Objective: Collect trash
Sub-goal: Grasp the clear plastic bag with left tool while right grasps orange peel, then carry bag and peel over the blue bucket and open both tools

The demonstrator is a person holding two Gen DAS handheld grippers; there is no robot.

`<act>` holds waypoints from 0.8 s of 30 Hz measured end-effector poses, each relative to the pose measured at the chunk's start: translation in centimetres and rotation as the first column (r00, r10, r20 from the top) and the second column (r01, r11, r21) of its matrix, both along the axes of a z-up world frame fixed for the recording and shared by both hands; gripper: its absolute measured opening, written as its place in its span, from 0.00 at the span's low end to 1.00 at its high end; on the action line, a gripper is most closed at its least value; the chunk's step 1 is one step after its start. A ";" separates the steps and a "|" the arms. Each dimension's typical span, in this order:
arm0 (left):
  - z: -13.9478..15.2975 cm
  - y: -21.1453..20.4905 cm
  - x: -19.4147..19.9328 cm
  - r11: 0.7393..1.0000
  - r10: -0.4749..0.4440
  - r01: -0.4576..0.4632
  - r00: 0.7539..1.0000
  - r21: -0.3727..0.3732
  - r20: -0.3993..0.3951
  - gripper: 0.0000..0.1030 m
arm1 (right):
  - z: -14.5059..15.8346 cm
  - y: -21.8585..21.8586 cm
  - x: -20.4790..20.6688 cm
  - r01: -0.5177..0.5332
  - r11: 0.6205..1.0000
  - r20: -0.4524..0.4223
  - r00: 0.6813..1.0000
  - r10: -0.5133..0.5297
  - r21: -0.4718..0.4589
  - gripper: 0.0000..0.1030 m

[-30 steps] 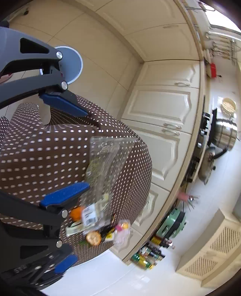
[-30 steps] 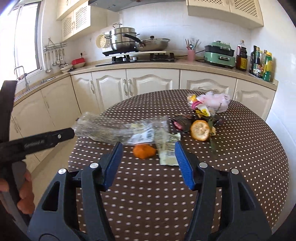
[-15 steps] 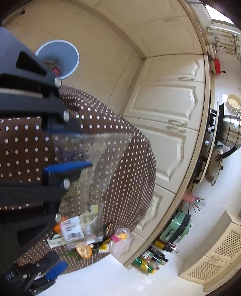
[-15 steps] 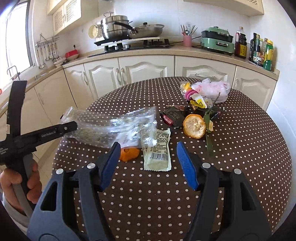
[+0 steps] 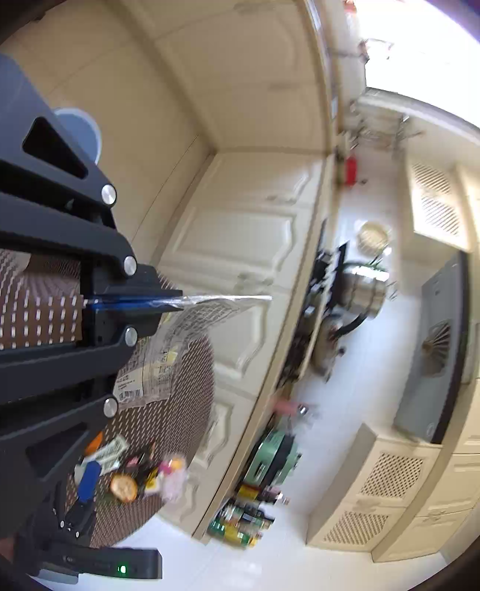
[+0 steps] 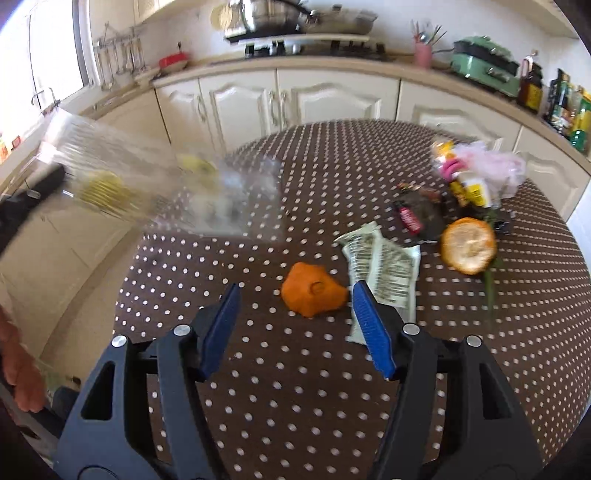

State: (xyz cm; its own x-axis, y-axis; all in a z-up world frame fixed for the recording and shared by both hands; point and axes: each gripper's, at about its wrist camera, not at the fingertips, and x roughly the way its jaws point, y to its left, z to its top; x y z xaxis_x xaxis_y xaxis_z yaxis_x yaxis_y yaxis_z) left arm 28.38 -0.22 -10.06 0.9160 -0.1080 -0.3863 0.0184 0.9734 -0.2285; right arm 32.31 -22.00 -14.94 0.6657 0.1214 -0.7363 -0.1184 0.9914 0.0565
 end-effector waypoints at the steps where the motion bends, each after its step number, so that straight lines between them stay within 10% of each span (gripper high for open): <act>1: 0.3 0.4 -0.3 1.000 0.018 -0.018 1.000 0.003 0.013 0.01 | -0.2 0.0 0.4 0.014 1.000 -0.011 1.000 -0.014 -0.006 0.50; 17: 0.3 6.4 -1.1 0.996 0.059 -0.058 0.998 -0.061 0.012 0.01 | 0.0 2.1 1.4 0.021 0.996 0.003 1.000 -0.020 -0.083 0.37; 24: -0.7 12.2 -1.9 0.986 0.147 -0.147 0.989 -0.075 -0.002 0.01 | 1.8 9.6 0.7 -0.153 0.988 0.070 0.986 0.153 -0.002 0.37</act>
State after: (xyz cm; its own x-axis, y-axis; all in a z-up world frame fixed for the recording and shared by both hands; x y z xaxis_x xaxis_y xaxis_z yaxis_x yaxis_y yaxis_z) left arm 26.50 11.94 -10.75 0.9253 -0.0008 -0.3793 -0.1226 0.9457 -0.3011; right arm 32.97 -12.43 -13.14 0.6887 0.2282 -0.6882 -0.2727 0.9610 0.0458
